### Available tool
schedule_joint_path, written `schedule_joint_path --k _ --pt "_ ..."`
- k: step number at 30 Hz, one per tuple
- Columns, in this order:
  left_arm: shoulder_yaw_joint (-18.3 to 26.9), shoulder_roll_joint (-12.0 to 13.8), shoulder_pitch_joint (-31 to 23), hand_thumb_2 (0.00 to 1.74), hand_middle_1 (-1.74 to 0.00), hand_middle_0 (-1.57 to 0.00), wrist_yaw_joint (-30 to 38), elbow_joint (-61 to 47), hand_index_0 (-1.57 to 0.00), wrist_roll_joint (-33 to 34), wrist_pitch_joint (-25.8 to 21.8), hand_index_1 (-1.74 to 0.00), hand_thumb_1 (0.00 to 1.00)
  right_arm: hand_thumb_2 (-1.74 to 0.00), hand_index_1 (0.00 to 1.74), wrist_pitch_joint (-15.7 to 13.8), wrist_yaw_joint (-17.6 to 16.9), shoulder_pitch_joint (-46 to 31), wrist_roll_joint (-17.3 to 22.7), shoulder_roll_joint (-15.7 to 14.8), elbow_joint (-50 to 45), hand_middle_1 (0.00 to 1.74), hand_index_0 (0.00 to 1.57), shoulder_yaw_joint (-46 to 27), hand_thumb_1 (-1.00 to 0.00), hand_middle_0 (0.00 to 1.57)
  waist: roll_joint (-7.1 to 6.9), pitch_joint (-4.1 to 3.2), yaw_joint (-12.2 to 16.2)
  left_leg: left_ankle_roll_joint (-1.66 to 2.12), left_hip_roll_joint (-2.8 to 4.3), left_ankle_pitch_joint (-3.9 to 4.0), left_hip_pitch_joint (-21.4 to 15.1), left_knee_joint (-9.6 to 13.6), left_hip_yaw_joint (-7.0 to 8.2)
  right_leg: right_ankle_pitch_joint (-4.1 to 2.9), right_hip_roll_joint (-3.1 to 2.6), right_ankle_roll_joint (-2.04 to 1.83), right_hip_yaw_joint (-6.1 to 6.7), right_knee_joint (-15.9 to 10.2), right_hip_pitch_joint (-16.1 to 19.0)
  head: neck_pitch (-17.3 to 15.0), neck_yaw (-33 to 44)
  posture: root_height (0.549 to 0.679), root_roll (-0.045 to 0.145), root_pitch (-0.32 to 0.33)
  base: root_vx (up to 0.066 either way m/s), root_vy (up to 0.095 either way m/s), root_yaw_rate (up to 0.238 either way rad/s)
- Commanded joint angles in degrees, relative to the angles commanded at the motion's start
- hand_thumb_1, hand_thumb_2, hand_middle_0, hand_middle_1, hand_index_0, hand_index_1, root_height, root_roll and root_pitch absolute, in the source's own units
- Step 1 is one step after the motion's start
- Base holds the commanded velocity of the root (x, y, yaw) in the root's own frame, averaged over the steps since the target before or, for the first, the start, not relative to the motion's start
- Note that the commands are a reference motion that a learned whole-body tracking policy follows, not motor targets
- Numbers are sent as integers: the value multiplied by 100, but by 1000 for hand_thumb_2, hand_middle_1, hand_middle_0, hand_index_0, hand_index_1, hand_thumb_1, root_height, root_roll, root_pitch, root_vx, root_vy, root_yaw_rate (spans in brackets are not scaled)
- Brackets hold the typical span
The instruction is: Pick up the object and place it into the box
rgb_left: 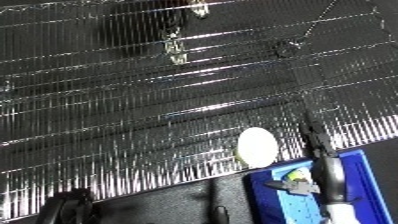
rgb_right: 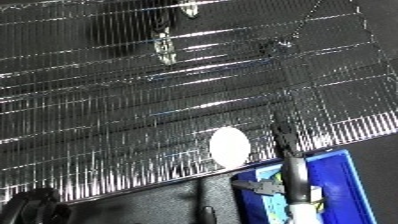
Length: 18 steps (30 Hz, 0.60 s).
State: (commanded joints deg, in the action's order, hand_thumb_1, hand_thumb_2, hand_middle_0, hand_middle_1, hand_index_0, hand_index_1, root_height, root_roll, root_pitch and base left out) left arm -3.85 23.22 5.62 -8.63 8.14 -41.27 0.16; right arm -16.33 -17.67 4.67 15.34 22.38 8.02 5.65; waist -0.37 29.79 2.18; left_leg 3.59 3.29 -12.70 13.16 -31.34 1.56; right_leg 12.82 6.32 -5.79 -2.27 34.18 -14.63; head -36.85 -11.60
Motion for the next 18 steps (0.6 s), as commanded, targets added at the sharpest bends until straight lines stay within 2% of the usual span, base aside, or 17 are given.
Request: schedule_joint_path --k 6,11,14,18 --pt "-52 9 55 1740 -1740 -1570 47 -23 -1570 4 -49 -1740 1000 0 0 -93 29 21 80 31 166 0 0 99 0 0 26 0 17 6 -3 -12 108 -47 -7 12 -4 9 3 30 -99 102 -137 658 39 -48 -38 -14 -24" --pt "-71 18 75 1740 -1740 -1570 71 -68 -1570 38 -72 -1740 1000 0 0 -164 57 89 157 74 247 0 0 159 0 0 53 0 5 5 -18 -41 282 -181 -23 57 -6 24 -6 190 -263 276 -226 656 41 -38 -32 -18 -11" --pt "-134 30 139 1740 -1740 -1570 133 -73 -1570 63 -99 -1740 1000 0 0 -188 25 207 237 139 297 0 0 214 0 0 71 0 -9 -5 -44 -73 431 -296 -32 81 -4 31 -3 311 -410 291 -307 654 44 -29 -50 -19 7" --pt "-218 23 241 1740 -1740 -1570 195 -16 -1570 101 -168 -1740 1000 0 0 -236 31 369 311 211 405 0 0 262 0 0 105 0 -19 -29 -84 -155 648 -510 -62 136 2 46 15 534 -631 305 -405 650 48 -17 -40 -12 22"
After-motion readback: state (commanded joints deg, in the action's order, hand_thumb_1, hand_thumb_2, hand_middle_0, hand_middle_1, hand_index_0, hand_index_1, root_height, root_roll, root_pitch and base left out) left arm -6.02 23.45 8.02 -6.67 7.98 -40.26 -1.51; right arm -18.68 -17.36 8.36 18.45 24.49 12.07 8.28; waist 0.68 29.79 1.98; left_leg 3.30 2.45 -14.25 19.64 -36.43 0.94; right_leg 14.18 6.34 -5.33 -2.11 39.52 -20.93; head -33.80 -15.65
